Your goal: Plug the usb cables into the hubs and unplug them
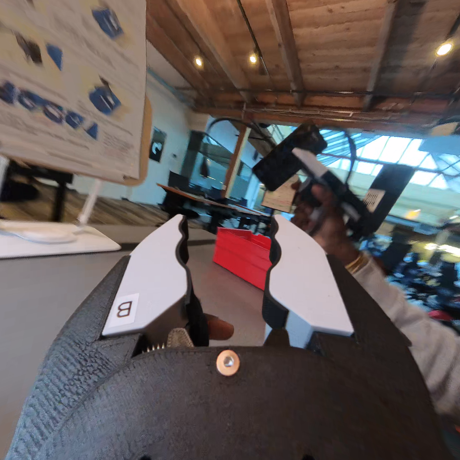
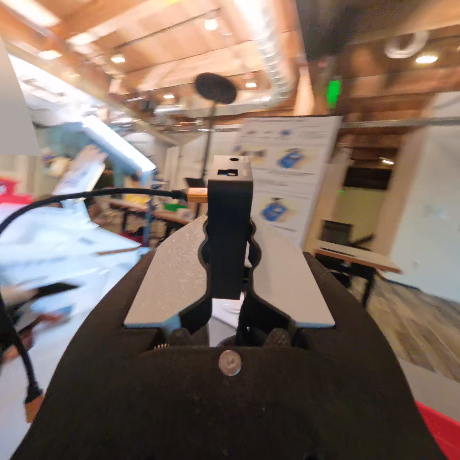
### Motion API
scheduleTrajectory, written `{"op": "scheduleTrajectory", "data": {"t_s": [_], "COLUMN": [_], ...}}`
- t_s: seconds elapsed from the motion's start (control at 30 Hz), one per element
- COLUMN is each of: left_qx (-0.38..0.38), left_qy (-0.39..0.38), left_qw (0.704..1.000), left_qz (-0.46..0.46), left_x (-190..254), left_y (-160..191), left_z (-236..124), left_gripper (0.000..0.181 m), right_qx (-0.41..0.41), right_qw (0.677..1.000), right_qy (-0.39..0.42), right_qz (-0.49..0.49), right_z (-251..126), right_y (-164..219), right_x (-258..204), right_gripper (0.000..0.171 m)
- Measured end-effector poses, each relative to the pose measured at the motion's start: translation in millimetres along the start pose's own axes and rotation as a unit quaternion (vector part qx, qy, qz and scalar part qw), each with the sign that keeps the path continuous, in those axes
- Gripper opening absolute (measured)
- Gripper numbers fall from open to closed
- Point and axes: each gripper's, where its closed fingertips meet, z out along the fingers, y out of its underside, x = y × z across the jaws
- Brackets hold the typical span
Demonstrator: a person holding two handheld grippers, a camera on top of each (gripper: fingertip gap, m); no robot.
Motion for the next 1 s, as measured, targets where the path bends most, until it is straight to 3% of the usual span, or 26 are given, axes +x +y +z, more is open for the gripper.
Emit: {"op": "scheduleTrajectory", "data": {"t_s": [0.13,0.2,0.27,0.4,0.63,0.8,1.0], "left_qx": [-0.014,-0.028,-0.029,-0.014,-0.002,0.009,0.012], "left_qy": [0.008,0.007,0.002,-0.016,-0.024,-0.027,-0.031], "left_qw": [0.997,0.996,0.997,0.999,0.998,0.998,0.997], "left_qz": [0.072,0.08,0.076,0.039,0.057,0.048,0.063], "left_x": [11.5,12.4,9.5,-0.6,-3.0,-4.6,-5.0], "left_y": [8.2,15.3,17.0,12.5,7.0,3.1,0.1], "left_z": [2.7,4.1,4.1,2.5,1.3,0.3,-0.2], "left_gripper": [0.064,0.064,0.064,0.064,0.064,0.066,0.067], "right_qx": [-0.02,-0.059,-0.114,-0.214,-0.381,-0.446,-0.588], "right_qw": [0.987,0.976,0.957,0.912,0.846,0.838,0.768], "right_qy": [0.161,0.211,0.256,0.311,0.315,0.256,0.186], "right_qz": [-0.017,0.014,0.076,0.161,0.199,0.183,0.174], "right_z": [-12.5,-31.7,-61.6,-121.0,-173.1,-177.7,-200.7], "right_y": [-57.8,-66.2,-49.9,21.6,110.7,148.0,199.4], "right_x": [116.8,161.8,196.4,238.1,254.9,242.7,215.5], "right_gripper": [0.028,0.029,0.03,0.029,0.03,0.031,0.031]}}
